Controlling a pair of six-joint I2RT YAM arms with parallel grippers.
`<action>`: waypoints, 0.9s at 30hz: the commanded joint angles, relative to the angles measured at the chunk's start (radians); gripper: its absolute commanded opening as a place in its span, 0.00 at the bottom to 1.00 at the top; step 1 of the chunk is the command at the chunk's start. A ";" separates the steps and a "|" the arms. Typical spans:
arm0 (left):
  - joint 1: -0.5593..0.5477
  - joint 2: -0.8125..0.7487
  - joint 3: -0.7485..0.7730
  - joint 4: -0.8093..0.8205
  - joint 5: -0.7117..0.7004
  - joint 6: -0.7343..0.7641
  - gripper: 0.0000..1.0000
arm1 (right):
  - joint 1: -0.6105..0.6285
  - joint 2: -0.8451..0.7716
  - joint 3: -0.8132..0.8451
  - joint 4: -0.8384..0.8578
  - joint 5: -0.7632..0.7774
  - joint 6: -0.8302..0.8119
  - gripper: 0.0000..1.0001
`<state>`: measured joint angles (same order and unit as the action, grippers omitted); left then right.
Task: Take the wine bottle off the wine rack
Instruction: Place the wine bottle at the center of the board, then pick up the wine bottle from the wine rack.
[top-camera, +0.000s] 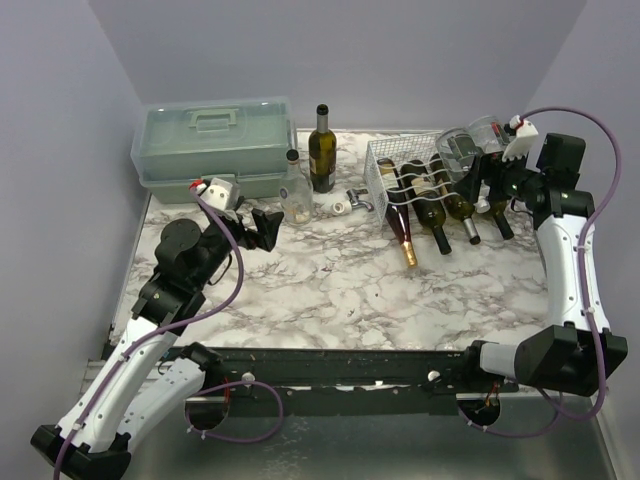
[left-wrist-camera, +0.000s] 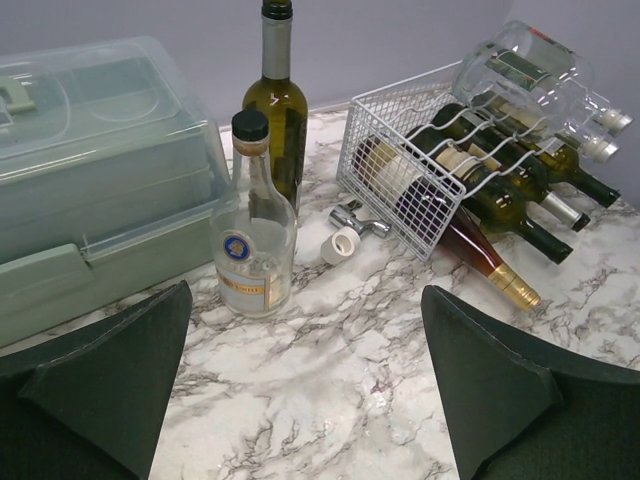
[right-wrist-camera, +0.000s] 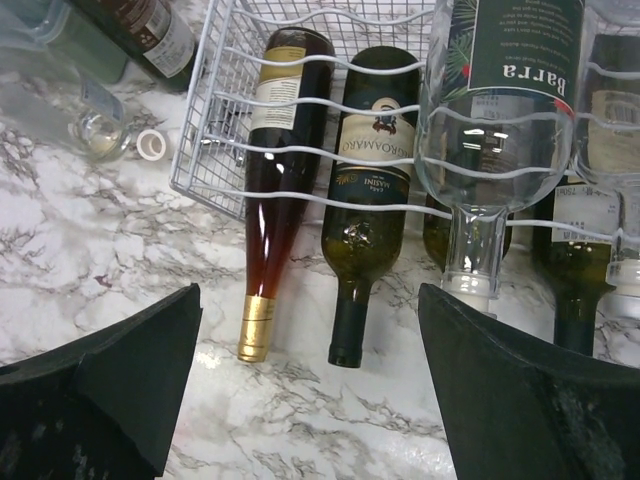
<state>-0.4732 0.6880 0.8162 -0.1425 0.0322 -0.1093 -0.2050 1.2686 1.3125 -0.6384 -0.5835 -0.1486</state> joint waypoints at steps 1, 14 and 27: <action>0.004 -0.009 -0.014 0.027 -0.022 0.024 0.99 | -0.008 0.016 0.053 -0.033 0.043 -0.022 0.93; 0.004 0.010 -0.018 0.034 0.006 0.023 0.99 | -0.008 0.040 0.153 -0.095 0.055 -0.054 0.93; 0.005 0.018 -0.024 0.036 -0.025 0.050 0.99 | -0.007 0.142 0.208 -0.081 0.156 -0.109 0.93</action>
<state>-0.4732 0.7044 0.8028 -0.1284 0.0280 -0.0776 -0.2050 1.3647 1.4693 -0.7055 -0.5083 -0.2134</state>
